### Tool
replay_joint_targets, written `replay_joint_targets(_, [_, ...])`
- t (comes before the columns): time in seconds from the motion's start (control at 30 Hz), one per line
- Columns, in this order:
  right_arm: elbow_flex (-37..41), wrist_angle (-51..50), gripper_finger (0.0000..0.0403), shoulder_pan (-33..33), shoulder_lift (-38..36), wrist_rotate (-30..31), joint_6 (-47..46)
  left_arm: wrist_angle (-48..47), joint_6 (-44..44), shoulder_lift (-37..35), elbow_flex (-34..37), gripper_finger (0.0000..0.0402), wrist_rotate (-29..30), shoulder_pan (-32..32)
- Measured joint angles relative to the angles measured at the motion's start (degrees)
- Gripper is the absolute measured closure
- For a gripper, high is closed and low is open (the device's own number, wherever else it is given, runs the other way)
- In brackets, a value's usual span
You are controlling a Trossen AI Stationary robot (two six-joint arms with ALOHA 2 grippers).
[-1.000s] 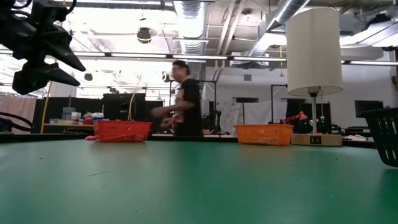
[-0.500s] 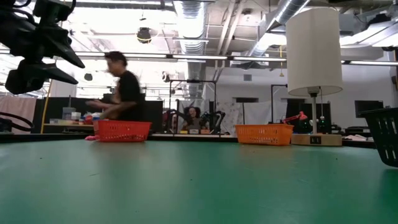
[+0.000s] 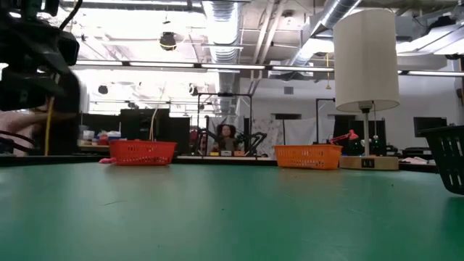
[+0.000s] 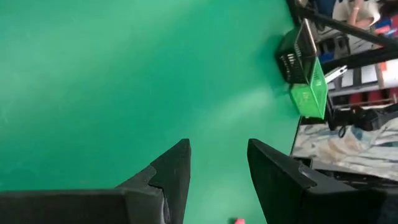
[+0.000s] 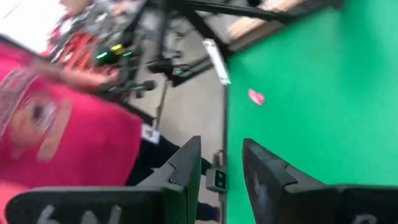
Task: Sort crayons
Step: Return to Home Position
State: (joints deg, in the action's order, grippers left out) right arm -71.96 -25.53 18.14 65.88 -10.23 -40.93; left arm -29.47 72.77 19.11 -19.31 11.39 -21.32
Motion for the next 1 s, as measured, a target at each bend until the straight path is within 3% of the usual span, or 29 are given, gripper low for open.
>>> replay_joint_targets(0.2, [0.0,5.5,0.0280,-2.5,-0.9,-1.9,14.1,5.6,-5.9,0.0,0.0,0.0252,1.9,0.0])
replay_joint_targets(0.53, [0.0,8.1,0.0280,-9.4,-8.5,-3.4,23.4,26.5,-29.8,-5.7,0.0,0.0252,9.8,0.1])
replay_joint_targets(0.8, [4.9,8.6,0.0280,-11.4,-17.4,-1.9,26.4,27.5,-44.1,-19.1,0.0,0.0252,13.4,0.1])
replay_joint_targets(0.87, [7.2,9.0,0.0280,-11.9,-20.0,-1.4,26.5,28.1,-46.9,-19.0,-0.6,0.0252,13.9,0.1])
replay_joint_targets(1.0, [12.9,13.6,0.0280,-12.5,-25.0,-1.1,26.4,28.7,-48.1,-18.2,-0.9,0.0252,9.1,0.1])
